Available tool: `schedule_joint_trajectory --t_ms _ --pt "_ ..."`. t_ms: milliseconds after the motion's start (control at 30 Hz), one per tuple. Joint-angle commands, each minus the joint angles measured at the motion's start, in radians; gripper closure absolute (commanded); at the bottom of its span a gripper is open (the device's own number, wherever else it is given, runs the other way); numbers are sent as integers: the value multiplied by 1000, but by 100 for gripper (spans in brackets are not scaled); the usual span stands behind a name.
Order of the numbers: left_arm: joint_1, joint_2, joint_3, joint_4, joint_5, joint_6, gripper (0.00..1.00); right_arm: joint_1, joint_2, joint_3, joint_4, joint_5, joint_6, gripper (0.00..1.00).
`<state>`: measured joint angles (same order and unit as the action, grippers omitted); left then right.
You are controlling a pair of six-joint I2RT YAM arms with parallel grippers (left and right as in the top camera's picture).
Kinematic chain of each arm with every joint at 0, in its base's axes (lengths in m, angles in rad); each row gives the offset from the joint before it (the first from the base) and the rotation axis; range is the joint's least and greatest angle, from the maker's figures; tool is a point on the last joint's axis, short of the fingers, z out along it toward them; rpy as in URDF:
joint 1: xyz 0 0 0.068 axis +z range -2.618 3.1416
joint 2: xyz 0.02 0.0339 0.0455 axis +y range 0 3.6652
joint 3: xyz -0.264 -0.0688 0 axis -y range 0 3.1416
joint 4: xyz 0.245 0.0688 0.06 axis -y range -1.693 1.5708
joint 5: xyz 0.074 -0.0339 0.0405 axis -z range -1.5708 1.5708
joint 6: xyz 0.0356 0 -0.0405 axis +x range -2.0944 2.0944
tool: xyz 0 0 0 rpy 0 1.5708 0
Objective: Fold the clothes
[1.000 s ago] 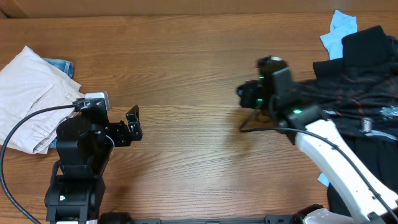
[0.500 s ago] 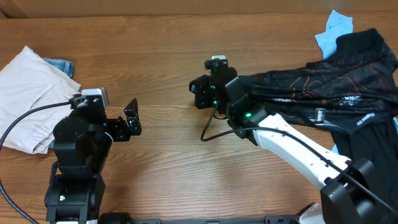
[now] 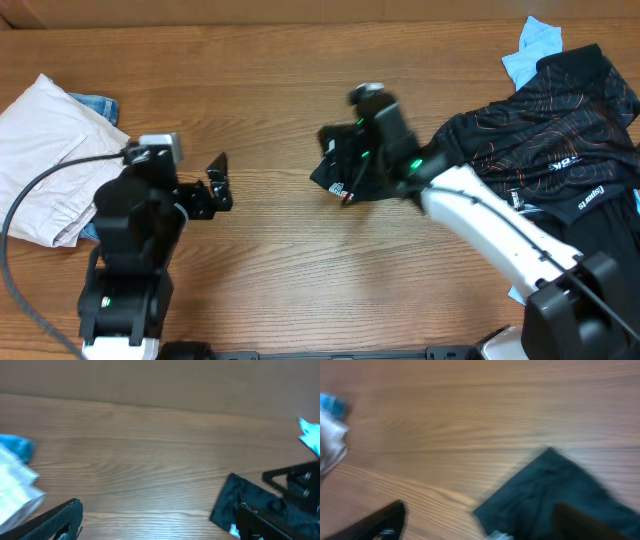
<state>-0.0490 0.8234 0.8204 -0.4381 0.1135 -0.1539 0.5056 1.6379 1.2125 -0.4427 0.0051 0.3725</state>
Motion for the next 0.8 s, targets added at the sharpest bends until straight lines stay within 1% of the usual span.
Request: schedule_joint_trajectory --t_ms 0,33,133,233,367,467,567,700,767 --pt "-71 84 23 42 76 0 0 -111 -55 109 -132 50 -11 0" --pt "-105 124 23 65 76 -25 0 -148 -65 129 -192 61 -11 0" --pt "-195 228 23 118 79 -75 0 -230 -94 153 -295 74 -11 0" --pt "-303 357 23 187 80 -143 0 -323 -135 156 -370 72 -11 0" --pt "-391 504 23 270 103 -252 0 -436 -194 156 -438 72 -11 0" --pt "-430 623 23 362 151 -356 0 -521 -242 156 -477 71 -11 0" --pt "-455 736 23 435 153 -445 0 -576 -281 156 -506 71 -11 0" --pt "-462 862 23 457 154 -646 0 -612 -308 156 -528 71 -11 0" --pt "-463 897 23 465 158 -698 0 -613 -308 156 -534 71 -11 0"
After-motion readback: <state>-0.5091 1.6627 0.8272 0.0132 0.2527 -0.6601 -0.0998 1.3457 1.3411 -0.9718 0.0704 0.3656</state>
